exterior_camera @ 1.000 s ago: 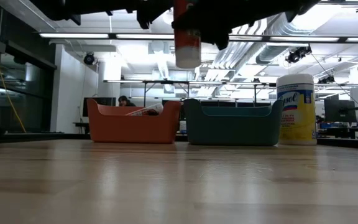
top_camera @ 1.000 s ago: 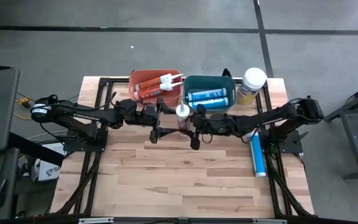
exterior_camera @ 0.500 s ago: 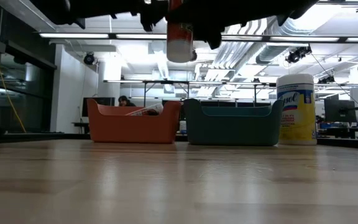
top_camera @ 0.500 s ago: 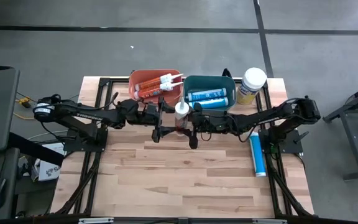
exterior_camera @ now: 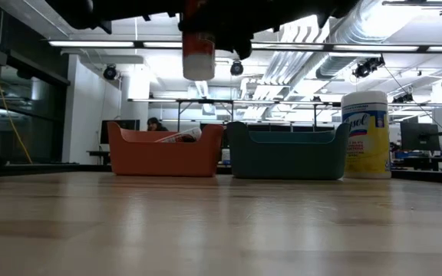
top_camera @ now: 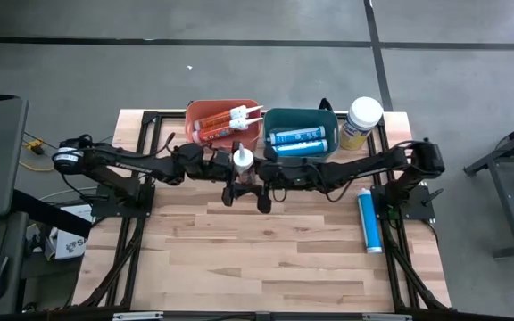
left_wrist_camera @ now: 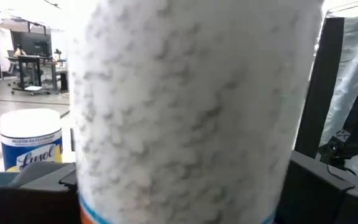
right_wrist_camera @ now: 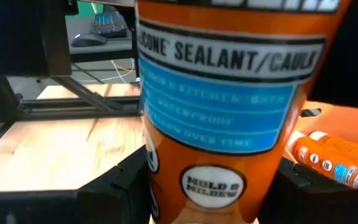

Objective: Pick & place silicon tubes, Sealant and Lysol wipes
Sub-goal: Put the orange sealant into the orange bin

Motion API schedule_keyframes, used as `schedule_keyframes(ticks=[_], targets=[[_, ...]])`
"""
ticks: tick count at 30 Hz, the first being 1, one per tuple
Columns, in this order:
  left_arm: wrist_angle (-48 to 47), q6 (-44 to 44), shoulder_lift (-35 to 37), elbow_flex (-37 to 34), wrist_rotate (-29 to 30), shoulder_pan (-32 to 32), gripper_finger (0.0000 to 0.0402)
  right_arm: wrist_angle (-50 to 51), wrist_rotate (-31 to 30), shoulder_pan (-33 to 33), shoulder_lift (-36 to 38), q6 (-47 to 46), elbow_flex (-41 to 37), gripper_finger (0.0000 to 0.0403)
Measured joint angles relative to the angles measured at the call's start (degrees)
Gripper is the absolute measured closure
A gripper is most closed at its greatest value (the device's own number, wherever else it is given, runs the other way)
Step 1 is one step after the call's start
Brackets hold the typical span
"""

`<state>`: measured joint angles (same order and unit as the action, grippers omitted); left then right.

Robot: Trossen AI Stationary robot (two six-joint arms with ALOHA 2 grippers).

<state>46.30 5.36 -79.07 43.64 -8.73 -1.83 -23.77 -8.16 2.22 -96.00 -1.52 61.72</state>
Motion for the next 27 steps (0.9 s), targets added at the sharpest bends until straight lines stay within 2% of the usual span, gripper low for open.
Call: schedule_keyframes(ticks=[10, 14, 21, 27], targets=[[-1.55, -0.37, -0.02, -0.02, 0.43, 0.00, 0.0067, 0.54, 0.70, 0.02, 0.01, 0.04, 0.70, 0.0205], [-1.98, -0.39, -0.10, -0.04, 0.58, -0.02, 0.0110, 0.58, 0.45, 0.02, 0.10, 0.03, 0.74, 0.0205], [-2.33, -1.03, -0.08, -0.04, 2.70, -0.04, 0.0232, 0.63, 1.32, 0.07, 0.10, -0.40, 0.74, 0.0208], [-2.46, -1.06, -0.09, -0.04, 3.10, -0.04, 0.0239, 0.99, 1.26, 0.09, 0.10, -0.53, 0.74, 0.0217]])
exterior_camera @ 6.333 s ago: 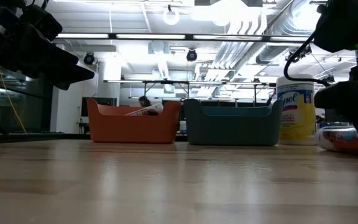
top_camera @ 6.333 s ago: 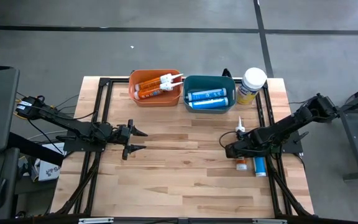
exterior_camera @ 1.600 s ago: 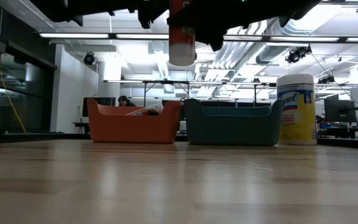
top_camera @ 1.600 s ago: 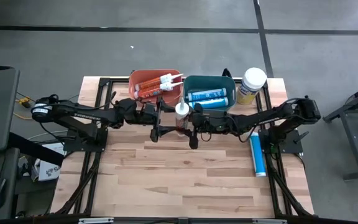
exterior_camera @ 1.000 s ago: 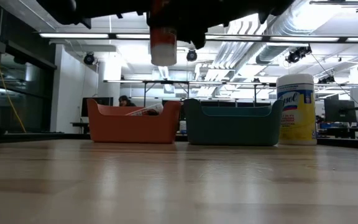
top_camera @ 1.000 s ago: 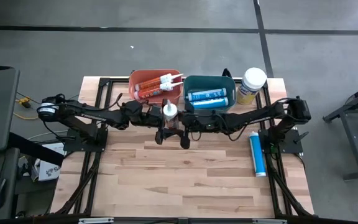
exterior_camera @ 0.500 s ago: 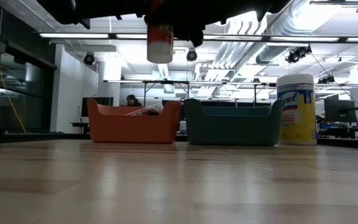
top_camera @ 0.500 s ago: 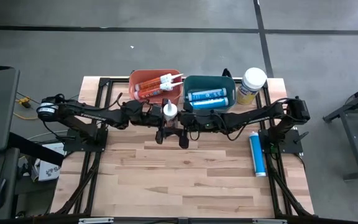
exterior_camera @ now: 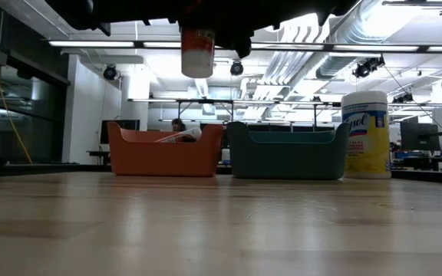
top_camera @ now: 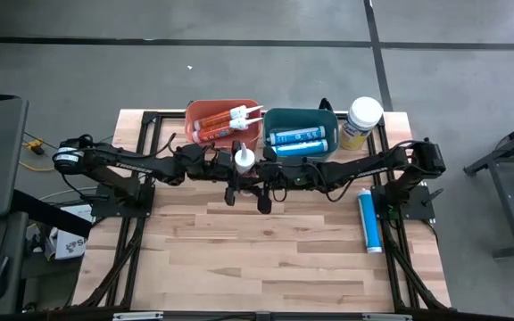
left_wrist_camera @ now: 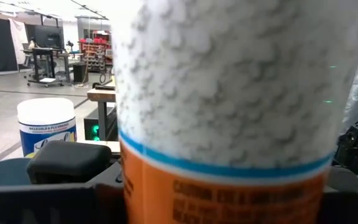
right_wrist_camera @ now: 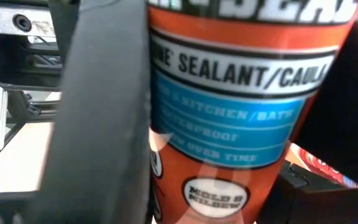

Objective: Pick & place silicon tubes, Sealant and Lysol wipes
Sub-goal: Put the orange sealant into the orange bin

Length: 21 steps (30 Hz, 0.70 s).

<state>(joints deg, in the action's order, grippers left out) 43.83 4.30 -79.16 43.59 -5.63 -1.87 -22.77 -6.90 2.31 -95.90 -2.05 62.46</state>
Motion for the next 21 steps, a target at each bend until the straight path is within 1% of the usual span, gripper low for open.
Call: schedule_keyframes(ticks=[11, 12, 15, 17, 19, 21], targets=[[-0.26, 0.32, -0.02, 0.00, -0.02, 0.01, 0.0239, 0.81, -0.15, 0.11, 0.00, -1.65, 0.13, 0.0217], [-0.28, 0.30, -0.02, 0.00, -0.02, 0.02, 0.0239, 0.89, -0.15, 0.11, 0.00, -1.76, 0.15, 0.0210], [-0.69, 0.14, -0.12, 0.00, -0.02, -0.02, 0.0239, 1.48, -0.48, 0.11, 0.00, -3.20, 0.24, 0.0140], [-1.38, 0.19, -0.14, 0.00, -0.02, 0.00, 0.0239, 1.70, -1.86, 0.10, 0.00, -3.77, 0.28, 0.0097], [-2.06, -0.03, -0.19, 0.00, 0.05, 0.04, 0.0239, 3.28, -3.41, 0.09, 0.26, -3.97, 0.33, 0.0071], [-2.64, -0.64, -0.19, 0.00, 0.52, 0.01, 0.0239, 5.31, -4.90, 0.11, 0.45, -4.26, 0.33, 0.0059]])
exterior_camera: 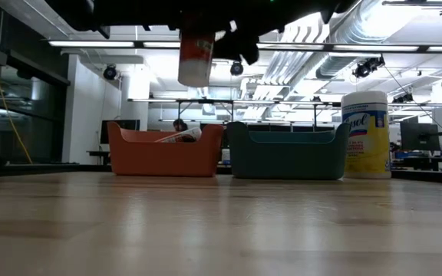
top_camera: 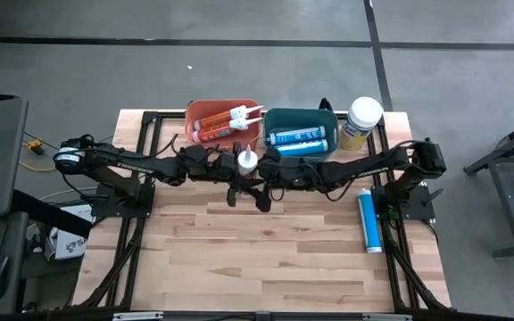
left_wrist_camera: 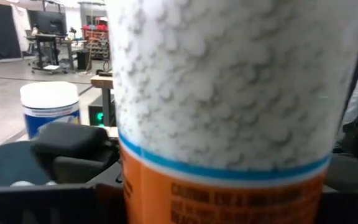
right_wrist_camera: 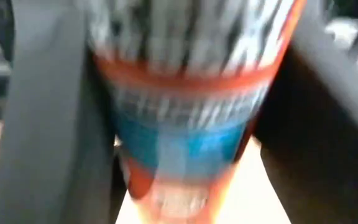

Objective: Pick & place silicon tubes, Sealant and Lysol wipes
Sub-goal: Put the orange sealant into the orange bin

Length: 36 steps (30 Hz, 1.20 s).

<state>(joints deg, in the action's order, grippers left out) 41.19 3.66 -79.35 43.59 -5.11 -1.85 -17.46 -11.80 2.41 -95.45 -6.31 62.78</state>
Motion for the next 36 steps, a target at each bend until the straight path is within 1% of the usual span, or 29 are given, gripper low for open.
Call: schedule_keyframes(ticks=[4, 10, 12, 14, 17, 20, 22, 25, 29, 34, 36], targets=[[-0.05, -1.30, 0.00, 0.00, 1.61, -0.10, 0.0239, 5.83, -2.47, 0.31, 1.81, -1.20, -0.07, 0.0055], [-3.04, -3.43, 1.22, 0.00, 4.06, -0.56, 0.0239, 18.05, -11.58, 2.57, 6.30, -2.79, -0.12, 0.0058], [-4.74, -3.45, 1.27, 0.00, 4.36, -1.05, 0.0239, 23.25, -14.45, 3.55, 8.10, -4.90, -0.13, 0.0058], [-7.83, -4.07, 2.56, -0.09, 4.44, -2.20, 0.0239, 29.16, -17.22, 4.60, 9.44, -8.03, -0.13, 0.0058], [-9.84, -5.82, 4.38, 0.02, 5.52, -4.31, 0.0239, 36.63, -20.83, 6.28, 10.43, -12.50, -0.17, 0.0057], [-14.07, -7.46, 5.63, -0.06, 5.38, -7.01, 0.0239, 41.08, -23.69, 7.72, 10.46, -15.87, -0.22, 0.0058], [-15.84, -8.08, 6.13, 0.20, 4.00, -9.07, 0.0239, 42.89, -24.37, 8.50, 10.46, -17.74, -0.26, 0.0059], [-22.44, -9.05, 6.73, 2.29, 2.80, -11.99, 0.0239, 43.71, -24.57, 9.66, 10.46, -19.59, -0.26, 0.0059], [-33.88, -13.64, 6.69, 6.46, 2.91, -14.89, 0.0239, 43.81, -25.39, 11.45, 10.46, -20.73, -0.26, 0.0059], [-43.13, -19.08, 6.07, 10.81, 3.72, -17.40, 0.0239, 45.12, -25.36, 13.34, 10.46, -23.46, -0.28, 0.0059], [-44.77, -20.50, 6.02, 12.03, 3.75, -18.36, 0.0239, 46.11, -25.38, 14.21, 10.46, -24.93, -0.32, 0.0058]])
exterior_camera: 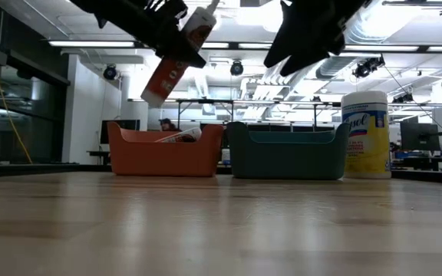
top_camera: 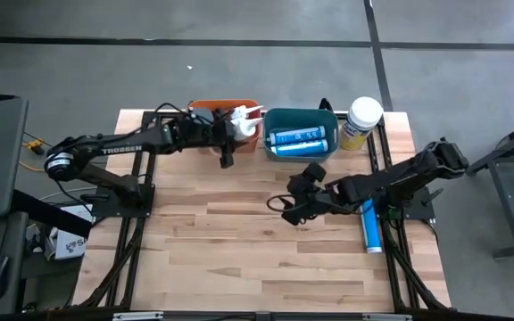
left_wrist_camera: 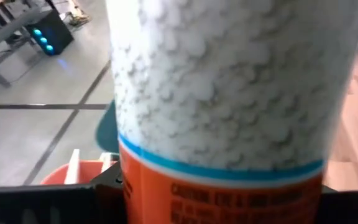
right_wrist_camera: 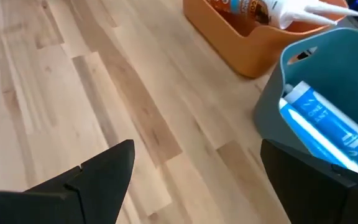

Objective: Pick & place silicon tubes, Sealant and Lysol wipes
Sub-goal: Put the orange sealant into the orange bin

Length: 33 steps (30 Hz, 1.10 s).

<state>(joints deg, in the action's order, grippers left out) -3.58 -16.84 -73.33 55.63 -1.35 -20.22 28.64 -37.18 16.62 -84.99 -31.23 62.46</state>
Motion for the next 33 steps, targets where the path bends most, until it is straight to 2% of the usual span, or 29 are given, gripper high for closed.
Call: schedule_keyframes(ticks=[8, 18, 23, 33], targets=[[-2.86, -3.97, -0.04, 0.43, -1.26, -6.60, 0.0239, -3.63, 0.03, 2.67, -0.11, -5.70, -5.59, 0.0058], [-3.07, -4.36, -4.79, 0.41, -5.29, -14.97, 0.0239, -14.18, 0.73, 4.76, -0.15, -9.11, -14.09, 0.0061], [-2.62, -4.36, -8.29, 0.40, -6.37, -17.35, 0.0239, -17.56, 0.96, 4.88, -0.17, -9.05, -15.77, 0.0061], [-2.69, -5.38, -13.34, 0.40, -8.34, -17.28, 0.0239, -17.84, 0.66, 4.88, -0.17, -8.84, -15.78, 0.0061]])
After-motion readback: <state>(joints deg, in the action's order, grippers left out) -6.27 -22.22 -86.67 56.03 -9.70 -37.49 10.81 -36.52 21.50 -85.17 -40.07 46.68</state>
